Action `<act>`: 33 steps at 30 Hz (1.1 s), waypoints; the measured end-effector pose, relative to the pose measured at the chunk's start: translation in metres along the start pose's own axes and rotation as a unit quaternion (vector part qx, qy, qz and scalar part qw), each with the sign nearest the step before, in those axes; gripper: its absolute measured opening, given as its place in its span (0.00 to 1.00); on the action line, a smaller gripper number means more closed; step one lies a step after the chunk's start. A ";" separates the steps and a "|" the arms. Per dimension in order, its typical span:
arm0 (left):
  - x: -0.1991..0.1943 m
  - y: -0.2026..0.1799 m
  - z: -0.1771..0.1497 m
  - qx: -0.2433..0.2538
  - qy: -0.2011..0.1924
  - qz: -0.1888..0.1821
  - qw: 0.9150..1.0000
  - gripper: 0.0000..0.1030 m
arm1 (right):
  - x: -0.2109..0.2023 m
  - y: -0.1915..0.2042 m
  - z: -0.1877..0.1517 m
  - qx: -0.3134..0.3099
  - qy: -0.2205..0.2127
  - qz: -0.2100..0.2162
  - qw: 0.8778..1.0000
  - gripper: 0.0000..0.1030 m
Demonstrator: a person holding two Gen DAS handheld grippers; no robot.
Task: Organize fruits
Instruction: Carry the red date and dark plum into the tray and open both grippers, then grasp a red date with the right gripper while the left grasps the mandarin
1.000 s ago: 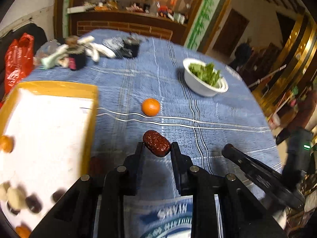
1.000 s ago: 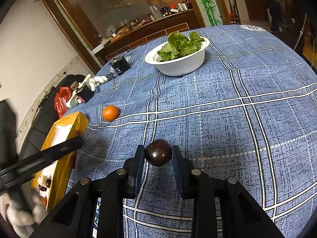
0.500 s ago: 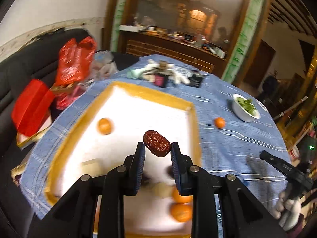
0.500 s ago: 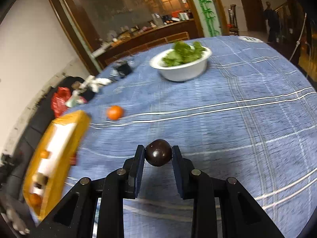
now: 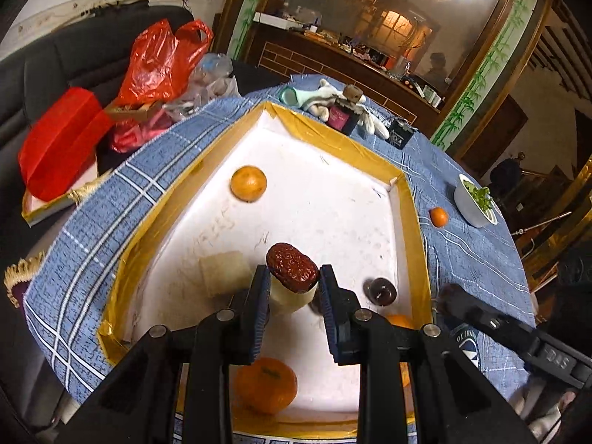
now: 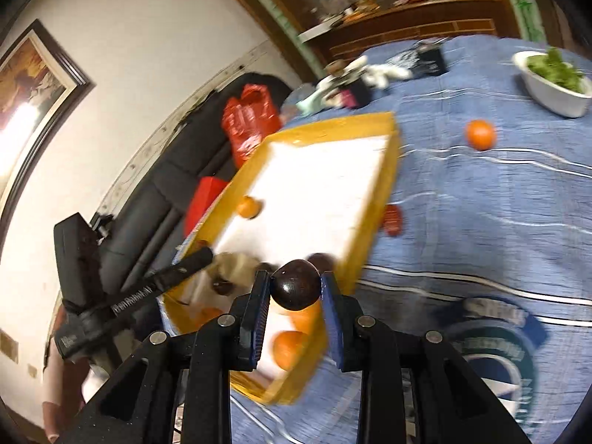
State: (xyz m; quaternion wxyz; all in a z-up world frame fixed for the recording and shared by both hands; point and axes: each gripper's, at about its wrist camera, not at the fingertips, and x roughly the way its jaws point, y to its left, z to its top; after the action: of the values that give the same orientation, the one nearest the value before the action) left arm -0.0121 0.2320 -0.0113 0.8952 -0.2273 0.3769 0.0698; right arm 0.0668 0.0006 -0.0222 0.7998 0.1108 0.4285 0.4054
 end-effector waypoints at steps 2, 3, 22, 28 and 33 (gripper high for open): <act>0.000 0.002 -0.002 -0.005 0.005 -0.009 1.000 0.36 | 0.013 0.005 0.005 -0.006 0.005 -0.009 1.000 0.32; -0.002 0.003 -0.002 -0.008 0.004 -0.013 1.000 0.41 | 0.019 0.005 0.008 -0.006 0.006 -0.012 1.000 0.32; -0.022 0.005 0.001 -0.019 -0.016 -0.052 0.998 0.60 | 0.020 -0.043 0.034 -0.039 -0.004 -0.162 0.986 0.41; -0.020 0.004 0.002 -0.018 -0.013 -0.051 0.998 0.60 | 0.045 -0.037 0.035 -0.116 0.013 -0.191 0.975 0.39; -0.013 -0.002 0.002 -0.013 -0.003 -0.051 0.999 0.60 | 0.058 -0.048 0.034 -0.122 0.031 -0.187 0.974 0.33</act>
State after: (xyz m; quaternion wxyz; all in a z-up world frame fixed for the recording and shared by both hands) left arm -0.0191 0.2319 0.0000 0.8959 -0.2573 0.3609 0.0301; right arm 0.1378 0.0184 -0.0613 0.8550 -0.0822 0.4140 0.3013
